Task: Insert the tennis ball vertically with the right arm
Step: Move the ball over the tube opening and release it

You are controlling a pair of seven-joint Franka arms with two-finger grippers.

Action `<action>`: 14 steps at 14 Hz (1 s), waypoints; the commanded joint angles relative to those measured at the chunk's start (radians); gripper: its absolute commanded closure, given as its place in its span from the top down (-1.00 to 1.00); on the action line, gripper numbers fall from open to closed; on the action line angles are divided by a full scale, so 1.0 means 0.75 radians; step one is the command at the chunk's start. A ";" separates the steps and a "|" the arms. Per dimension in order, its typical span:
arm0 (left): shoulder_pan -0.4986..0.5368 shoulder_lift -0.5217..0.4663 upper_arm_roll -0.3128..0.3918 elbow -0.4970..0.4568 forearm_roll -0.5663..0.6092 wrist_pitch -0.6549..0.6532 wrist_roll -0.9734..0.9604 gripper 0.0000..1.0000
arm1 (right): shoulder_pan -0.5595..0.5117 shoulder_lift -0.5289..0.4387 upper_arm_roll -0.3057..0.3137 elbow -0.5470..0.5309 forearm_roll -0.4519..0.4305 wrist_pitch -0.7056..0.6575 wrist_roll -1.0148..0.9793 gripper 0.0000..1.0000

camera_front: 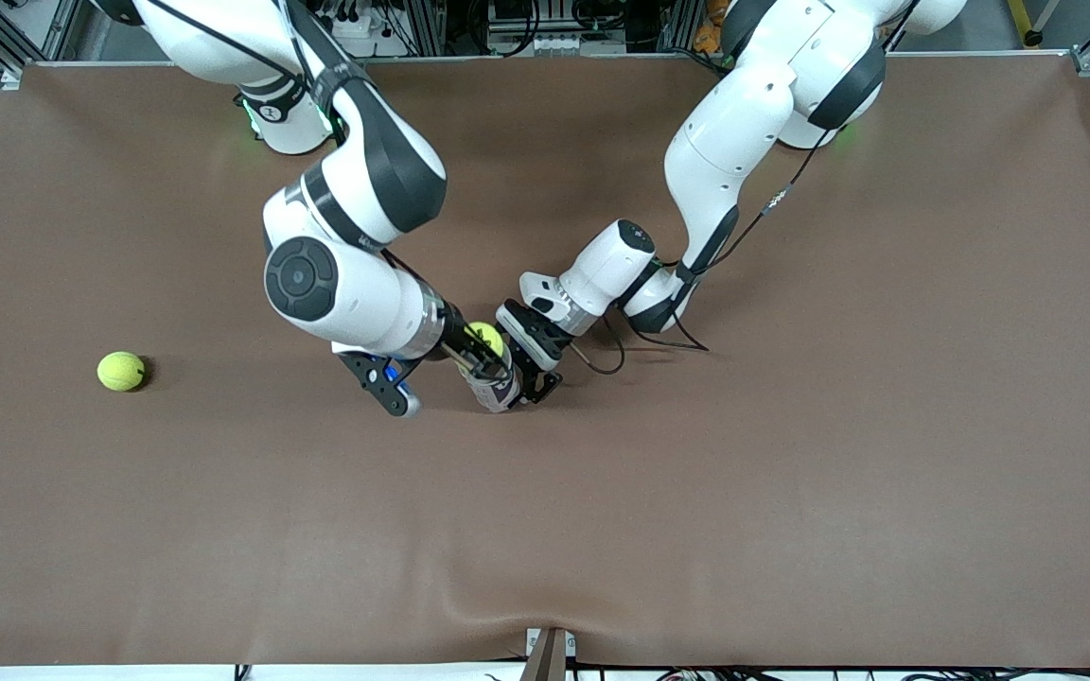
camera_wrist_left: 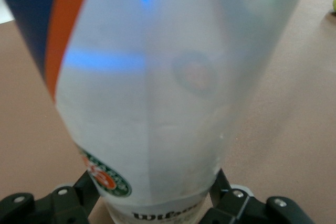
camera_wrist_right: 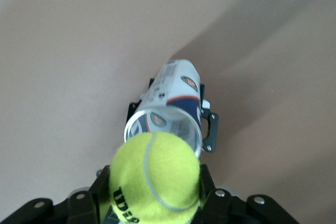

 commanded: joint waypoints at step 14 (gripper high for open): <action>-0.008 -0.023 0.009 -0.017 -0.004 0.012 0.002 0.70 | 0.004 0.051 -0.006 0.053 0.007 -0.011 0.017 1.00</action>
